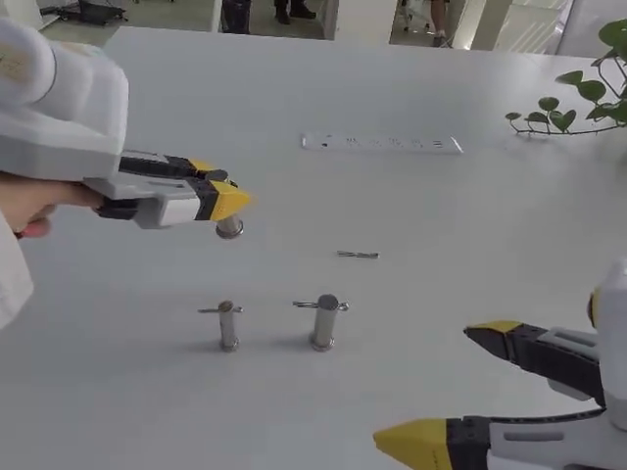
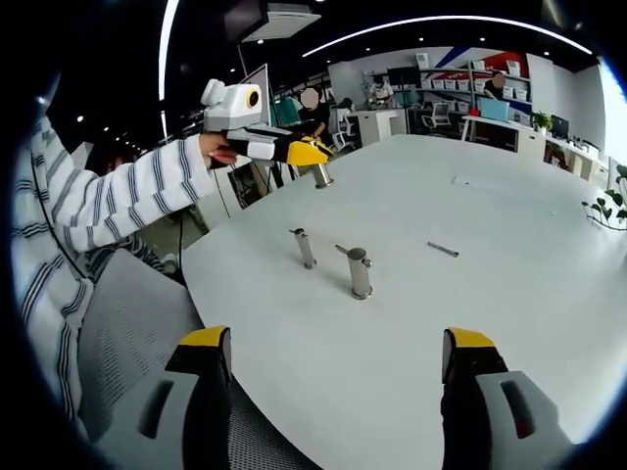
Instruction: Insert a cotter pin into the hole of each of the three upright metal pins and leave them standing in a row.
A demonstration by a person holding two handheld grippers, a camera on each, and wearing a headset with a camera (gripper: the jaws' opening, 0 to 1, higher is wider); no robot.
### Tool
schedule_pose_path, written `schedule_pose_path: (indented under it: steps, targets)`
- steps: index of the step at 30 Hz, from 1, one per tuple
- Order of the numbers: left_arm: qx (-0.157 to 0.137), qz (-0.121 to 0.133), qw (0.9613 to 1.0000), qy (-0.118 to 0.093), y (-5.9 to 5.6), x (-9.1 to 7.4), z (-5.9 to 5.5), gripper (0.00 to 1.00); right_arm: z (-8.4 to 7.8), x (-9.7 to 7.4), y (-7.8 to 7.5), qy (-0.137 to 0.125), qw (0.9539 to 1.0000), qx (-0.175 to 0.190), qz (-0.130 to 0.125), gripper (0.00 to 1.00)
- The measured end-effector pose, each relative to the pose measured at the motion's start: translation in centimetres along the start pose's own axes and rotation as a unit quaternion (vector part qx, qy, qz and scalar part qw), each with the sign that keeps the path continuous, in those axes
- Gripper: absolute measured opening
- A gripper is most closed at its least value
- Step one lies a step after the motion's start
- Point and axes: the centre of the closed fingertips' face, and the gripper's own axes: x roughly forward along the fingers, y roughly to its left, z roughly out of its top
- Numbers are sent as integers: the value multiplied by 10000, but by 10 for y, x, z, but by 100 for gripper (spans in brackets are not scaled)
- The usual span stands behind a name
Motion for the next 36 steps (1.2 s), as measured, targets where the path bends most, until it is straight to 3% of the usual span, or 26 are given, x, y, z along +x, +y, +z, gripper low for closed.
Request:
schedule_pose_path:
  steps: [3,4,9,11,16,21,23,28,36]
  targets:
    - [134,-104,9999,-1,-9,-5,5,10,2,1,-1,-3,10000,-28,-16,87]
    - [172,-138,9998,1,-21,-5,7,10,2,1,-1,-10,10000,-29,-8,87]
    - [337,-360,9988,33,-48,-10,9,10,5,2,1,-43,10000,-34,15,87]
    - [382,-416,9984,58,-50,-11,8,10,5,3,3,-45,10000,-44,30,87]
    - [476,-565,9972,139,-77,-8,9,10,2,2,5,-49,10000,-25,18,87]
    - [508,-746,9959,110,-89,-5,9,10,0,1,4,-47,10000,-9,5,87]
    - [545,-829,9950,112,-99,-3,8,10,0,1,4,-63,10000,8,4,87]
    - [541,-930,9941,135,-110,2,1,10,-1,1,4,-64,10000,27,-9,87]
    - [576,-1085,9918,340,-127,10,-24,10,-5,-1,4,-29,10000,24,-1,88]
